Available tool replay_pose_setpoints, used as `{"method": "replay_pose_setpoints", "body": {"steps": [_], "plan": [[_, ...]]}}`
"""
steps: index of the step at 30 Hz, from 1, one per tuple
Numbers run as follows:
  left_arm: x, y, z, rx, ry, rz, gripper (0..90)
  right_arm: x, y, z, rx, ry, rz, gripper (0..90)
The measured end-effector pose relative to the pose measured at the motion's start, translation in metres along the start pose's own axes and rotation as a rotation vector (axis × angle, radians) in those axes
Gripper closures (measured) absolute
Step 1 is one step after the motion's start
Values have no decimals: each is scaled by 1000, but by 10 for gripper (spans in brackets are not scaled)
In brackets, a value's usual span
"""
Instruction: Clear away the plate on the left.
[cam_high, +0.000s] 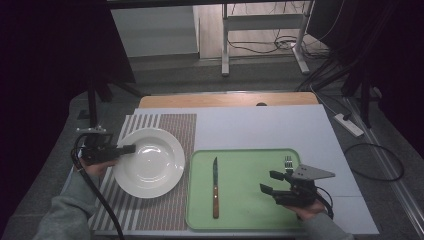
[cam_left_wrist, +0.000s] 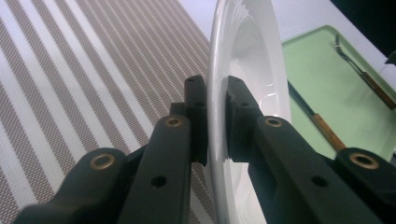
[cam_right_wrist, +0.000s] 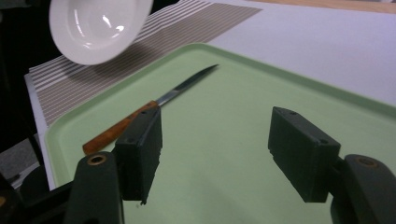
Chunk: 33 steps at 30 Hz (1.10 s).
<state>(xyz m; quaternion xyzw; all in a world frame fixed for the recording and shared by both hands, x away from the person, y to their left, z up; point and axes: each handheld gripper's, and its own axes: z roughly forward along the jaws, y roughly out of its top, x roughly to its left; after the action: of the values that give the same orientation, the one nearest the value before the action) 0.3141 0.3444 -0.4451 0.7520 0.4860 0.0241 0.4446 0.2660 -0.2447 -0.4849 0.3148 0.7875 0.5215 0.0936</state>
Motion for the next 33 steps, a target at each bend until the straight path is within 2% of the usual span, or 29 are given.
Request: {"method": "replay_pose_setpoints", "body": {"steps": [5,11,22,25,33], "plan": [[-9,4,4,-14,-25,8,808,-11,-12,-16,-13,-43,8,337],[-20,7,17,-13,-68,28,808,-21,-22,-29,-16,-72,18,324],[-47,16,47,-2,-163,79,808,-28,-31,-47,-28,-118,32,325],[-54,19,54,3,-177,90,808,-30,-35,-51,-33,-125,46,324],[-71,28,78,17,-225,124,807,-33,-40,-56,-28,-153,27,321]]}}
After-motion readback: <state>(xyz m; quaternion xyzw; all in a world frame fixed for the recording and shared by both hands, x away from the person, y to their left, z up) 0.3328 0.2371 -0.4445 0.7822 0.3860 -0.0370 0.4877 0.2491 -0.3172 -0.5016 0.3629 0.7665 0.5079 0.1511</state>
